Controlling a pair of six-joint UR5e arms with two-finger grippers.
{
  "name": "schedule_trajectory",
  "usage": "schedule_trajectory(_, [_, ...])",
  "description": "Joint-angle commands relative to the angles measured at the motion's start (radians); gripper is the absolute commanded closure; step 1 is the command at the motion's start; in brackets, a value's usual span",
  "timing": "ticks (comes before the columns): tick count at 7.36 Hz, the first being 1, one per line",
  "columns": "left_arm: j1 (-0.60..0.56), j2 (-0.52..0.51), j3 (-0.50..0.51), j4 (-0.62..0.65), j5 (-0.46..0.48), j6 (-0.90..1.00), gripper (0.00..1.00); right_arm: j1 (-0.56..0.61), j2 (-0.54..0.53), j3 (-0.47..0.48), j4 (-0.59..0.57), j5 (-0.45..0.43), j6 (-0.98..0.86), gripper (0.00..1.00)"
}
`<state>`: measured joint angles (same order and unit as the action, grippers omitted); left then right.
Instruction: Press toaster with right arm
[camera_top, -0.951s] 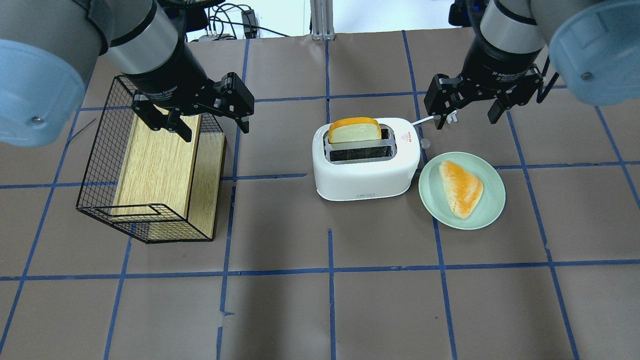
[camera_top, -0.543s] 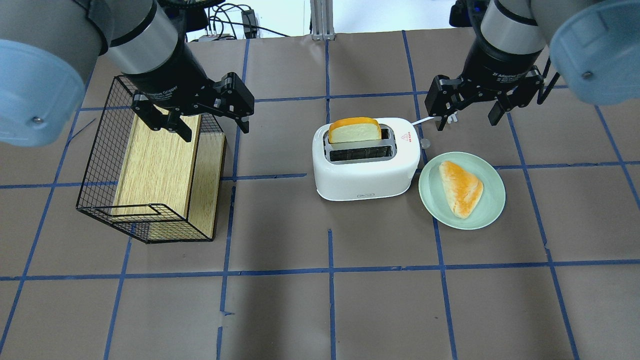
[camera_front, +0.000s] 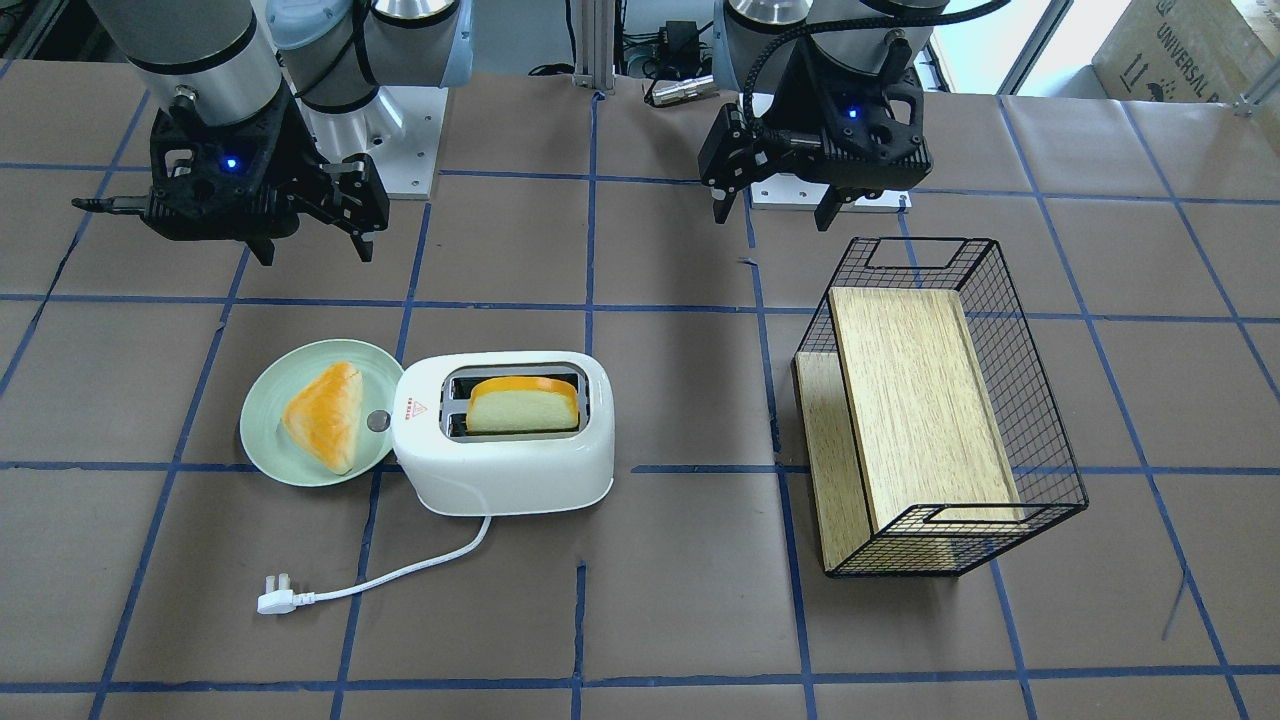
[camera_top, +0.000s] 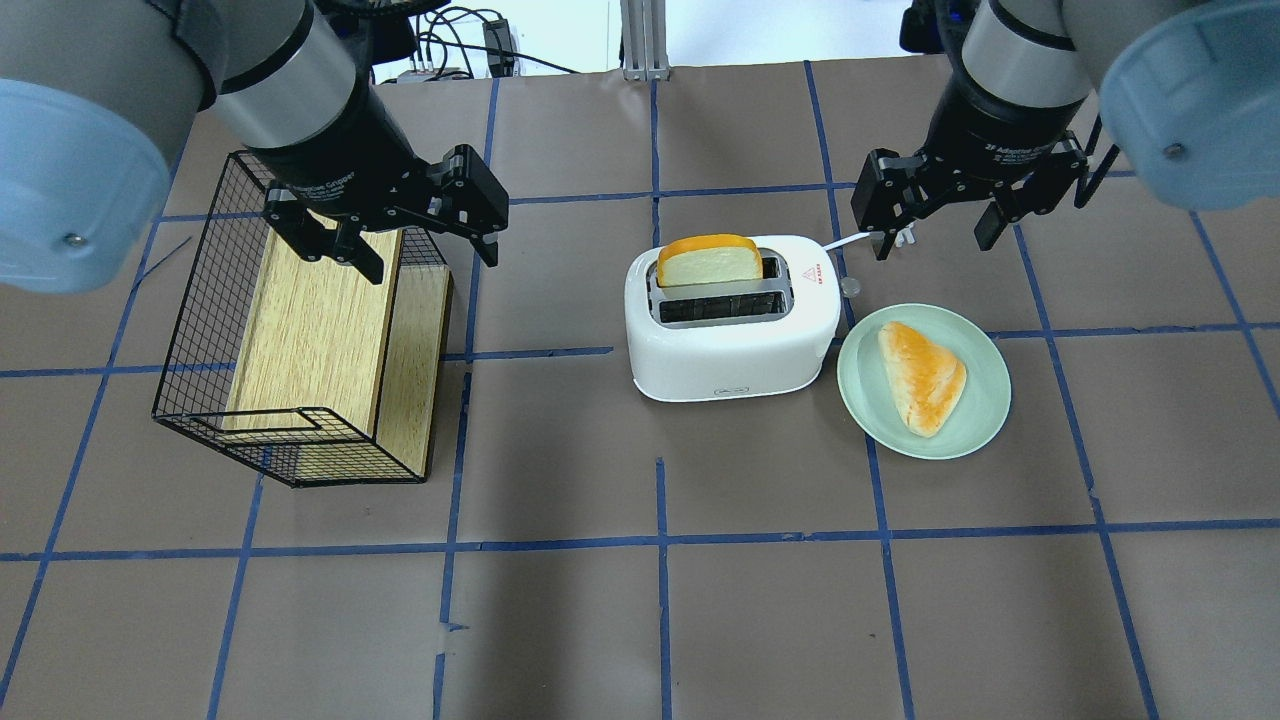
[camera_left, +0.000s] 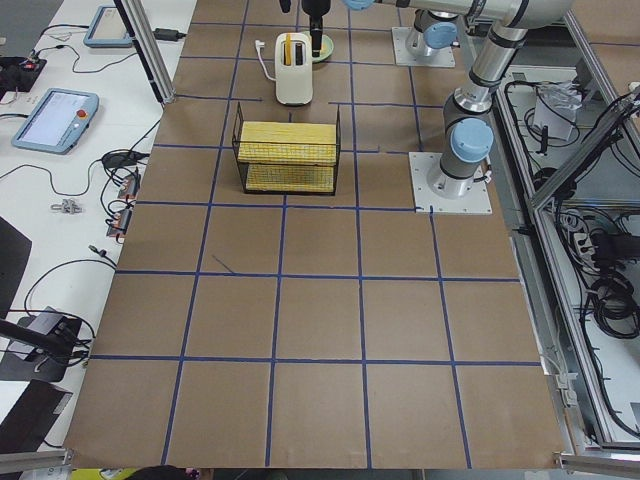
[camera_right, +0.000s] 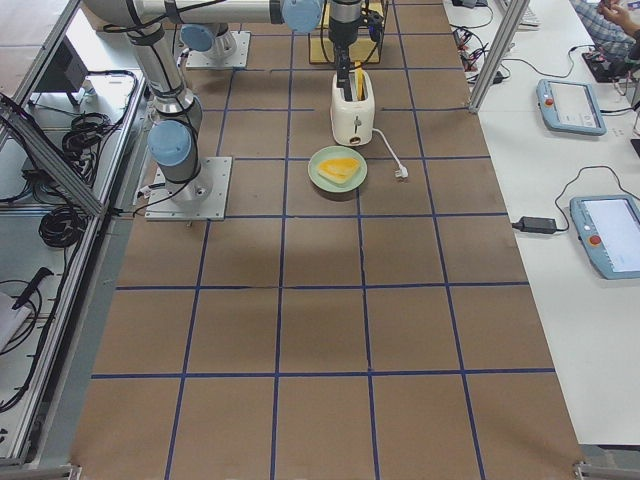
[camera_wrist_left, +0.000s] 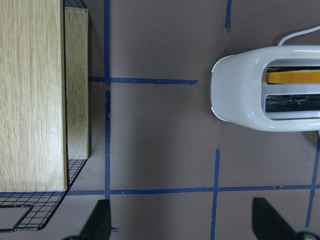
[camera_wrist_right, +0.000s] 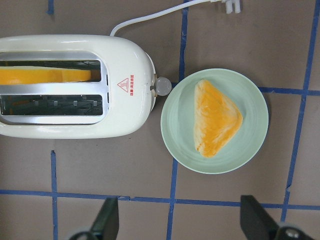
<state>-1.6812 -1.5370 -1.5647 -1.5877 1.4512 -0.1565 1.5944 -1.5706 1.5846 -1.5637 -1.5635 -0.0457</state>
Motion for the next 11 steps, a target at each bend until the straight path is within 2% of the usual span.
schedule_trajectory(1, [0.0,0.0,0.0,0.0,0.0,0.0,0.0,-0.002,0.021,-0.002,-0.004,0.005,-0.102,0.46])
schedule_trajectory(2, [0.0,0.0,0.0,0.0,0.0,0.0,0.0,-0.004,0.052,-0.014,-0.01,0.005,-0.118,0.75])
schedule_trajectory(3, [0.0,0.0,0.002,0.0,0.0,0.0,0.0,-0.005,0.055,-0.017,-0.012,0.002,-0.135,0.9])
schedule_trajectory(7, [0.0,0.0,0.0,0.0,0.0,0.0,0.0,0.001,0.101,0.008,-0.146,0.009,-0.596,0.97])
schedule_trajectory(11, [0.0,0.0,0.0,0.0,0.0,0.0,0.0,0.003,0.182,0.027,-0.215,0.008,-1.1,0.97])
